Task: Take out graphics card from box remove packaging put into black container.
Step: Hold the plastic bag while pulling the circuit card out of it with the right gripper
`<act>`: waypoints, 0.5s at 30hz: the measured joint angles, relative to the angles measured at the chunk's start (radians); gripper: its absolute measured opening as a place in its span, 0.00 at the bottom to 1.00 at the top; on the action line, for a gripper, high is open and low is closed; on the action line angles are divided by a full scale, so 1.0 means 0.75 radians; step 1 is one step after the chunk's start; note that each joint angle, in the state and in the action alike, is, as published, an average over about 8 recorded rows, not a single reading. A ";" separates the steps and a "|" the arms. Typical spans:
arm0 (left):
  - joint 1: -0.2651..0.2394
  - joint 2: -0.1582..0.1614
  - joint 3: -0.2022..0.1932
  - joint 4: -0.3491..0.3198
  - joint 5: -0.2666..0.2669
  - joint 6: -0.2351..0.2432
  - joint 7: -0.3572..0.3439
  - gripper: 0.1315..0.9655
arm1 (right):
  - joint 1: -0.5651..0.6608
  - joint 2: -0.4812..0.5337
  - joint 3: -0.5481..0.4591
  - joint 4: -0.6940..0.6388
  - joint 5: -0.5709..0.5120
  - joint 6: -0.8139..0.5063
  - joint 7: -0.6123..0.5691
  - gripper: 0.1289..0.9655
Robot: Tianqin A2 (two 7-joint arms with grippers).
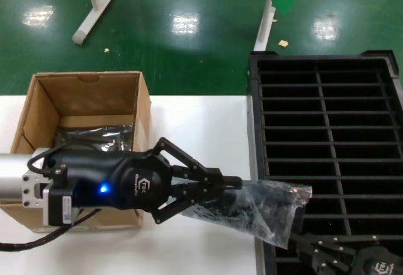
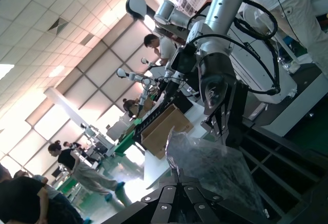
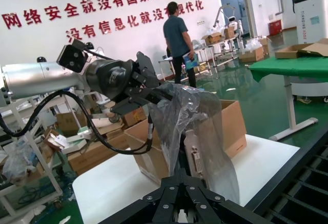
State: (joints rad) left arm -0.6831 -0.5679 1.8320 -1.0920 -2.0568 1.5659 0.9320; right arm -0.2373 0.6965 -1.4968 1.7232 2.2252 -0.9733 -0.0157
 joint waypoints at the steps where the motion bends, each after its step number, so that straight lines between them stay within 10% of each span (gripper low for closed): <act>1: 0.001 -0.001 -0.003 -0.001 0.000 0.000 -0.001 0.01 | 0.000 -0.001 0.000 -0.002 0.000 -0.001 -0.001 0.02; 15: 0.109 -0.012 -0.043 -0.130 -0.048 -0.003 -0.089 0.01 | 0.028 -0.005 -0.014 -0.018 -0.006 -0.003 -0.003 0.02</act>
State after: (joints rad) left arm -0.6015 -0.5770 1.8001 -1.1894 -2.0928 1.5633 0.8653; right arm -0.2160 0.6925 -1.5076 1.7098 2.2204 -0.9754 -0.0178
